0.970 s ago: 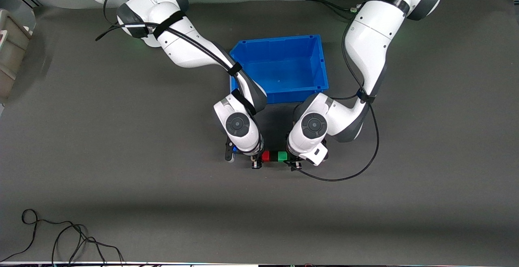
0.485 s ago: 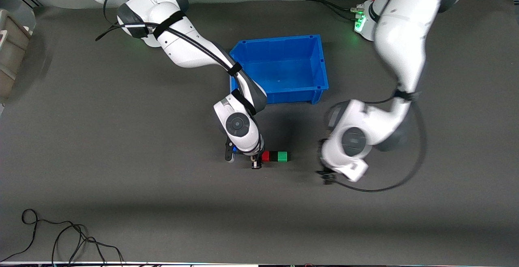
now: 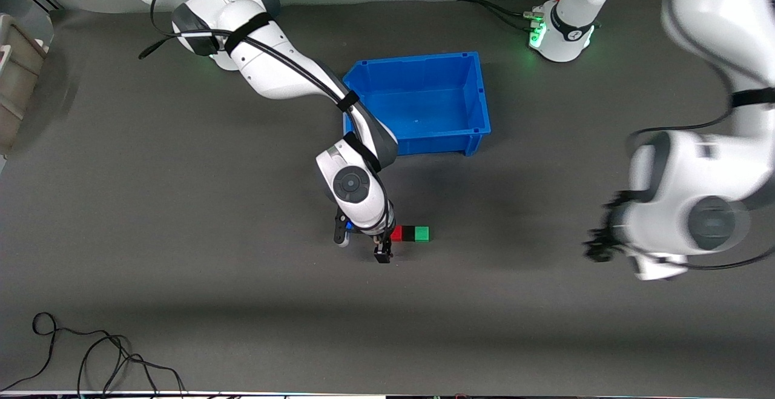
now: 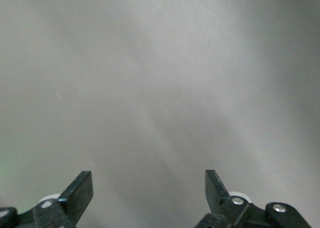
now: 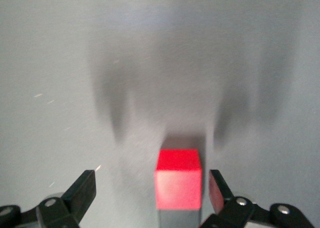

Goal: Attach green and red cubes to black cube

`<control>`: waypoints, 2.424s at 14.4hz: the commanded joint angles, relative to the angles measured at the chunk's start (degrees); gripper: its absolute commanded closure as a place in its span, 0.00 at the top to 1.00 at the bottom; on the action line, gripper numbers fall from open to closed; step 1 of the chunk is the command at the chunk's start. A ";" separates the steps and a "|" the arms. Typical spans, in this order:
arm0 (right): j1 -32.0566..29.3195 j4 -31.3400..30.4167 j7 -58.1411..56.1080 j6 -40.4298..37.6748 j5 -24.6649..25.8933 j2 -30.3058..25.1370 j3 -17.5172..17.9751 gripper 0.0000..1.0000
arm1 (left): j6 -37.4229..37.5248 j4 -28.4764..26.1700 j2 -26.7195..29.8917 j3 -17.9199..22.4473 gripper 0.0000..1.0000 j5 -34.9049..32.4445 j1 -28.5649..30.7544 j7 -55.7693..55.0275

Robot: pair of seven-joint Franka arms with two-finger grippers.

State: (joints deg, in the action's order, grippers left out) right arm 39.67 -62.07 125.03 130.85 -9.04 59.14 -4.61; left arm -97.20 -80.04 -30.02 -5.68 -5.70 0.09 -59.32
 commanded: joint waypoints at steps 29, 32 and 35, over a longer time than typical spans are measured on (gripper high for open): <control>-23.24 -20.73 -120.28 -45.60 5.34 -48.85 -12.53 1.00 | 0.43 -12.15 24.83 -3.37 1.00 1.65 9.58 55.89; -23.24 -20.73 -121.16 -44.71 5.70 -48.86 -12.53 1.00 | 0.35 -13.56 26.24 -3.37 1.00 1.65 8.61 56.15; -23.33 -20.73 -121.60 -44.63 6.05 -48.86 -12.44 1.00 | 0.61 -13.38 26.42 -3.37 1.00 1.65 8.52 56.15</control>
State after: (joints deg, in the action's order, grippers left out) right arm 15.90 -80.50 4.93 84.70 -4.61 12.02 -16.98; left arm -95.41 -91.29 -5.46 -9.48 -4.53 8.89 -3.92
